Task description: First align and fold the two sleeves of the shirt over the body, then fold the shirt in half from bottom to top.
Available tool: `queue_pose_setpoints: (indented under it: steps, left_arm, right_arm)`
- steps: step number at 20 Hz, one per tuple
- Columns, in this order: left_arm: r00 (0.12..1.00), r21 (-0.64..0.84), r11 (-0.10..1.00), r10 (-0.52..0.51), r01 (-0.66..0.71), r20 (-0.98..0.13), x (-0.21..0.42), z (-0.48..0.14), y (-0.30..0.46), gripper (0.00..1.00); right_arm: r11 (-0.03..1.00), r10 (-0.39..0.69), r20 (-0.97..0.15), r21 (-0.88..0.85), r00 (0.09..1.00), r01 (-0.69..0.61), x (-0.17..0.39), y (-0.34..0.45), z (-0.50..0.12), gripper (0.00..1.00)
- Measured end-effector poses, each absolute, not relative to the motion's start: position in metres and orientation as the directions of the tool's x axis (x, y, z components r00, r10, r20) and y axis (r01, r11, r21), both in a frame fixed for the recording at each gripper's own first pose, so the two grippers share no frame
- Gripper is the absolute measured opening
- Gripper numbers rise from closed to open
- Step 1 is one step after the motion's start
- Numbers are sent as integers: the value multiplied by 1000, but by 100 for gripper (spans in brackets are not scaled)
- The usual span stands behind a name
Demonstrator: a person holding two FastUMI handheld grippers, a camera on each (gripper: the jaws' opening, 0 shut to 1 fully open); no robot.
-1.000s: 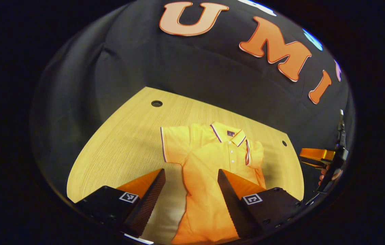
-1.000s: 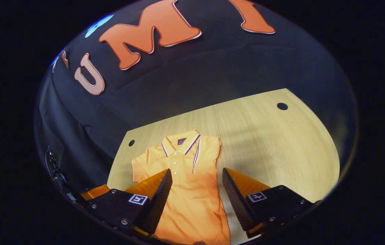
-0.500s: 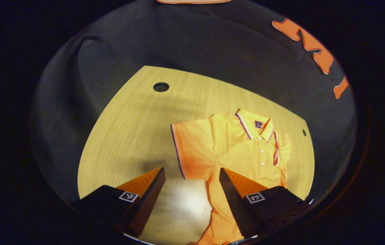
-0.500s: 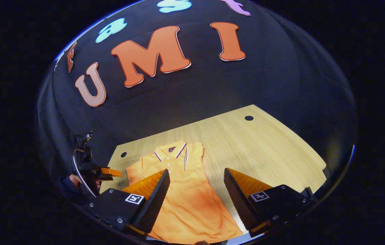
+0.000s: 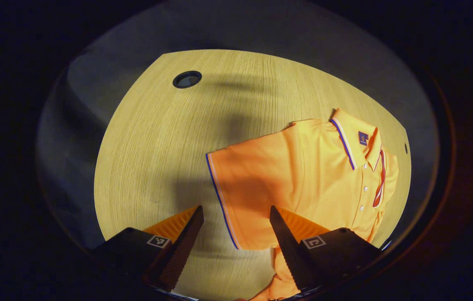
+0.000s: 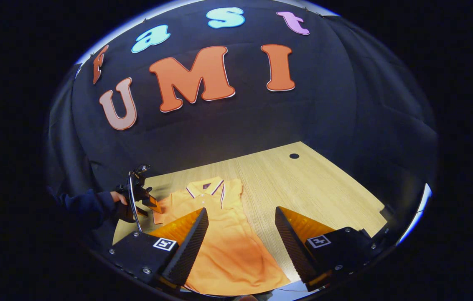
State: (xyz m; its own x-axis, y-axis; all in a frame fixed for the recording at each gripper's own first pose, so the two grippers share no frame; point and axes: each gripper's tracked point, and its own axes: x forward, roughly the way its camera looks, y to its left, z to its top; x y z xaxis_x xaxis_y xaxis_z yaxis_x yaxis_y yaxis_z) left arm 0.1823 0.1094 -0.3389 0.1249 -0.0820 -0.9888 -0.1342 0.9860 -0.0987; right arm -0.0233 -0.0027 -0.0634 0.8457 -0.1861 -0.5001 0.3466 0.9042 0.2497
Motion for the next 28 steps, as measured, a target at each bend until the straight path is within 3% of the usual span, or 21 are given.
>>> queue_pose_setpoints:
  steps: [4, 7, 9, 11, 13, 21, 26, 28]
  left_arm:
    - [121, -68, 988, -52, -137, -991, 187, -351, 106, 98]
    - [173, -103, 994, -94, -43, -980, 191, -344, 98, 76]
    - [211, -117, 993, -110, -19, -971, 195, -344, 94, 12]
    - [235, -174, 985, -166, -14, -958, 193, -336, 84, 6]
    - [293, -204, 979, -196, 2, -936, 202, -319, 81, 7]
    - [406, -114, 963, -208, 243, -890, 229, -247, 30, 6]
    - [358, -112, 933, -239, 341, -903, 233, -242, -29, 7]
    - [337, -211, 906, -341, 367, -878, 231, -238, -70, 12]
  right_arm:
    - [894, -215, -533, 229, 818, 384, -36, -3, -81, 98]
    - [881, -217, -542, 250, 812, 403, -40, -5, -91, 98]
    - [867, -213, -550, 275, 807, 416, -42, -5, -97, 99]
    - [865, -203, -553, 286, 808, 413, -42, -4, -98, 99]
    - [869, -206, -560, 273, 803, 413, -42, -9, -100, 98]
    - [871, -203, -557, 273, 805, 409, -44, -17, -99, 98]
    - [864, -220, -566, 266, 795, 428, -55, -17, -103, 99]
    - [858, -231, -570, 263, 788, 441, -61, -18, -104, 99]
